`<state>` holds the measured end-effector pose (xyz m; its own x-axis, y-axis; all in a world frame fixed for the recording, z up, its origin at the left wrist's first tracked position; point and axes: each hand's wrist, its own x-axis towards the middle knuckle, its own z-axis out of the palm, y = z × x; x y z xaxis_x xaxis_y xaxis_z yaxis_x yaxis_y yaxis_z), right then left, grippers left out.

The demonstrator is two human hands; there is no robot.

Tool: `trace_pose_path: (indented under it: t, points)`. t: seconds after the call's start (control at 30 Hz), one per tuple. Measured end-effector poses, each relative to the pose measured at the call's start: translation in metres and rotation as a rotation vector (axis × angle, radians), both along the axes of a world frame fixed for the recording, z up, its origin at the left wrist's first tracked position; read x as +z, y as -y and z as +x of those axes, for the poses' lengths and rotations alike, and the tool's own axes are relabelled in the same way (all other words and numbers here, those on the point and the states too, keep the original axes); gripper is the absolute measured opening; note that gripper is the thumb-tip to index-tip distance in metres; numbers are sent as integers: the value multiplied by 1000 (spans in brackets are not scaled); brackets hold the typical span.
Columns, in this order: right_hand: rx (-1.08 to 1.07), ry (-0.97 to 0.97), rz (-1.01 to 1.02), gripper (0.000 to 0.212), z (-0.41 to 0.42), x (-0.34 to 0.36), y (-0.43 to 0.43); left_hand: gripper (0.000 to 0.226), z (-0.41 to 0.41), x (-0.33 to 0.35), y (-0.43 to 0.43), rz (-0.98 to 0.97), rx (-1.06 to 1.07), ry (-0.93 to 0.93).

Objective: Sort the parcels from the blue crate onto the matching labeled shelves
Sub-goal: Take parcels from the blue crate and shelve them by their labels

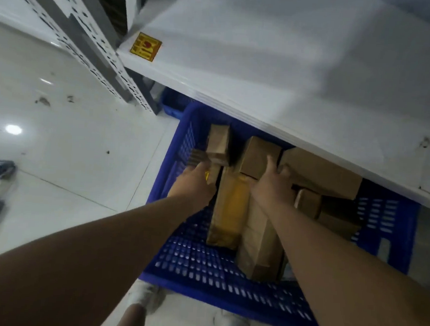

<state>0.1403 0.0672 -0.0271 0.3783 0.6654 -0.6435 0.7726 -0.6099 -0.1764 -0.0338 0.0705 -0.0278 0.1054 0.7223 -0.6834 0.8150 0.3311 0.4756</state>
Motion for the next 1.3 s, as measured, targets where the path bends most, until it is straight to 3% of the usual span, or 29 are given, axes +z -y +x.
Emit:
trace_pose_path:
  t: [0.1,0.17,0.33,0.5,0.57,0.67,0.77,0.9,0.97,1.1,1.3]
  points:
    - [-96,-28,19,84,-3,-22,-15,48,4,-22,-15,17,-62,-78]
    - [-138,-44,-1,87,-6,-37,-24,60,11,-37,-31,40,-48,-83]
    - [-275,-40,47,75,-17,-67,-28,53,21,-64,-68,74,277,8]
    - [-172,53,134,65,-17,-85,-15,69,28,-88,-66,179,-5,-7]
    - [-121,58,217,76,-16,-86,-5,75,37,-93,-58,153,91,-19]
    - [-169,-49,275,88,-12,-81,16,72,43,-93,-55,150,345,-23]
    - [-252,-143,294,88,-9,-72,37,76,33,-95,-62,100,450,-37]
    - [-356,-245,306,87,-1,-53,48,82,15,-78,-51,49,371,-50]
    - [-446,-317,310,85,7,-45,47,82,8,-63,-38,120,292,-65]
    - [-563,-464,301,86,18,-17,43,80,-3,-27,-13,266,377,15]
    - [-790,-715,222,42,40,46,41,96,-14,51,-8,381,586,133]
